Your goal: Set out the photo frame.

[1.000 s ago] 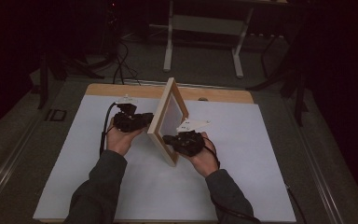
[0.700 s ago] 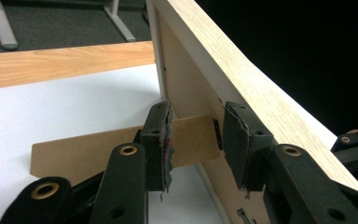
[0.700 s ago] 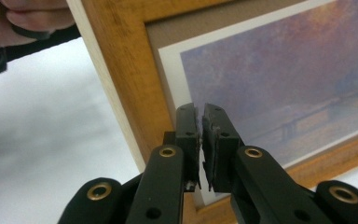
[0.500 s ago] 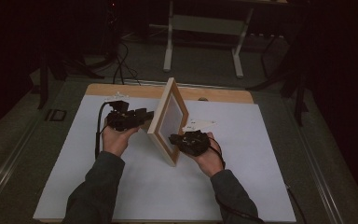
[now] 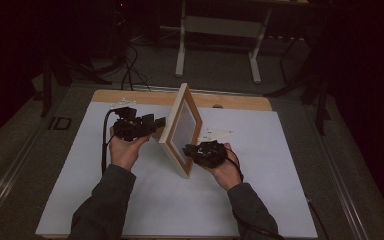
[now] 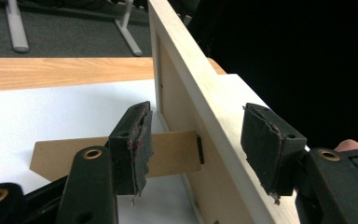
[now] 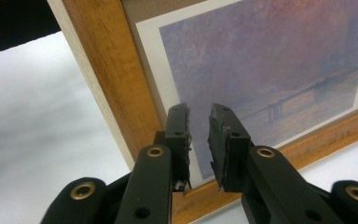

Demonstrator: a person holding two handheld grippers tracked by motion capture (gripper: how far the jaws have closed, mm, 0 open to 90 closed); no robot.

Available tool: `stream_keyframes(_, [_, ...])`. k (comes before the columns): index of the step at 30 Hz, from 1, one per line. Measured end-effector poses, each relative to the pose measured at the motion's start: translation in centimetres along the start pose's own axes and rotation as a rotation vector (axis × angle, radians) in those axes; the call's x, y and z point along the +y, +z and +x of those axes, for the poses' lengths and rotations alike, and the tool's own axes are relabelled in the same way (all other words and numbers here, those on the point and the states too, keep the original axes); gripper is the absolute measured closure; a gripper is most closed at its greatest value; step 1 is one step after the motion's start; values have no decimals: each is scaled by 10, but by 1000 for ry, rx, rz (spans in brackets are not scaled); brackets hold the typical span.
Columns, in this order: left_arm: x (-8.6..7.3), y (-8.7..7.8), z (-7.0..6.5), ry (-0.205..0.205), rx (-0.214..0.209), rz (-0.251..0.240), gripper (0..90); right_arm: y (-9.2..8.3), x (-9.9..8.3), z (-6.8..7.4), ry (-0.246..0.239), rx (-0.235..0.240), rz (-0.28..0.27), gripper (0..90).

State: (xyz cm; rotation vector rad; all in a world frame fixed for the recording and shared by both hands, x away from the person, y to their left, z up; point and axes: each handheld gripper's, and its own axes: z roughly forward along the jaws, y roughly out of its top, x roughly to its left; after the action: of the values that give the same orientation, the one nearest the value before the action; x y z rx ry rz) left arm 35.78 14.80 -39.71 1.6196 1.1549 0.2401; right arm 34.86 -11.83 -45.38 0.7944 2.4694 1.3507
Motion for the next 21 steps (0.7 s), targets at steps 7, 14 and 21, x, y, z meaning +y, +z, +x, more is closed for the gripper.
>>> stream_keyframes(7, [-1,2,-9,42,29,17,433,0,-2,0,1,0,2,768])
stream_keyframes(14, [-2,1,-18,56,24,26,407,-1,-2,-2,2,-1,2,768])
stream_keyframes(21, [-11,7,-27,101,23,52,416,-1,-4,-2,4,-2,4,768])
